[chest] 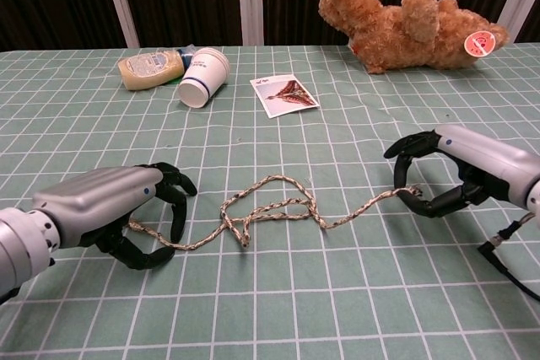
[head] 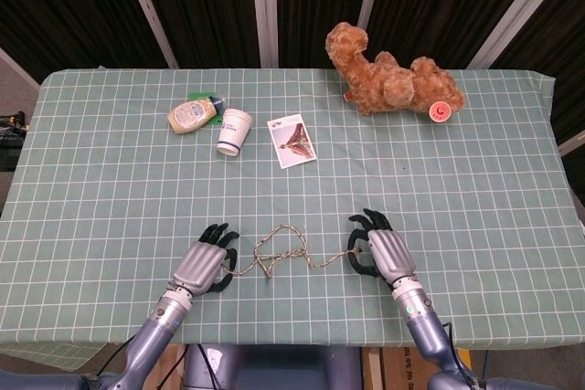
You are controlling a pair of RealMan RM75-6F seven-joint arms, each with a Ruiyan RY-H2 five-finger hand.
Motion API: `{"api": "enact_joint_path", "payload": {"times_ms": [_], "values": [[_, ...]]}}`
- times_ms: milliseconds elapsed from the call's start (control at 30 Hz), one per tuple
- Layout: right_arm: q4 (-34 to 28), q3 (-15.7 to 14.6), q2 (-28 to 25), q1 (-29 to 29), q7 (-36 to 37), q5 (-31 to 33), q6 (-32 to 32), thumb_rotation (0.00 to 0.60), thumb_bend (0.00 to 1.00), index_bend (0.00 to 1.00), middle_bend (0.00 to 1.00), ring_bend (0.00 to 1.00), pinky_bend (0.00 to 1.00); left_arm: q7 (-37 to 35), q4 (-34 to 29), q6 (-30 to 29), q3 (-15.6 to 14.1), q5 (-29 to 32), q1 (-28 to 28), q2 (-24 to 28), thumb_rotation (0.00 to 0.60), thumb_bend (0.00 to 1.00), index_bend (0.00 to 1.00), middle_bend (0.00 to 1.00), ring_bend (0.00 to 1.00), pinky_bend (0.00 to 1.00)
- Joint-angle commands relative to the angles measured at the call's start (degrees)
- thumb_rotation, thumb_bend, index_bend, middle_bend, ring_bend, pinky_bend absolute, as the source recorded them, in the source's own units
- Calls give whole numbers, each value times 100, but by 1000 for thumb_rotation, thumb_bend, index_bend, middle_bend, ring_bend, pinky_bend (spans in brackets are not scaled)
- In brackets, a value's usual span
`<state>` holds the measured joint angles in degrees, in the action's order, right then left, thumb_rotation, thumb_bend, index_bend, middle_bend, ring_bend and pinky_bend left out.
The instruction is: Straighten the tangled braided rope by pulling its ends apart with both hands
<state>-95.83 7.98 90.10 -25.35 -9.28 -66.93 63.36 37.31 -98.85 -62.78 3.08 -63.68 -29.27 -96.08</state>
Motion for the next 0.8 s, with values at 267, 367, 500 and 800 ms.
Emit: {"api": "enact_joint_path", "payload": {"times_ms": [267, 367, 500, 800], "values": [[9, -5, -5, 3, 11, 15, 5, 600, 516, 618, 215, 0, 0, 25, 32, -47, -28, 94, -35, -33, 600, 541, 564, 158, 0, 0], [13, -10, -7, 5, 7, 14, 9, 600, 516, 618, 215, 0, 0, 24, 34, -69, -43, 90, -40, -34, 600, 559, 571, 162, 0, 0], [1, -4, -20, 5, 6, 13, 20, 600, 515, 618, 215, 0, 0, 16, 34, -106, -51, 96, -47, -13, 600, 560, 573, 164, 0, 0], [-49, 93, -268, 34, 37, 26, 102, 600, 515, 618, 215, 0, 0, -121, -196, -295, 116, 11, -44, 493, 600, 560, 576, 165, 0, 0]]}}
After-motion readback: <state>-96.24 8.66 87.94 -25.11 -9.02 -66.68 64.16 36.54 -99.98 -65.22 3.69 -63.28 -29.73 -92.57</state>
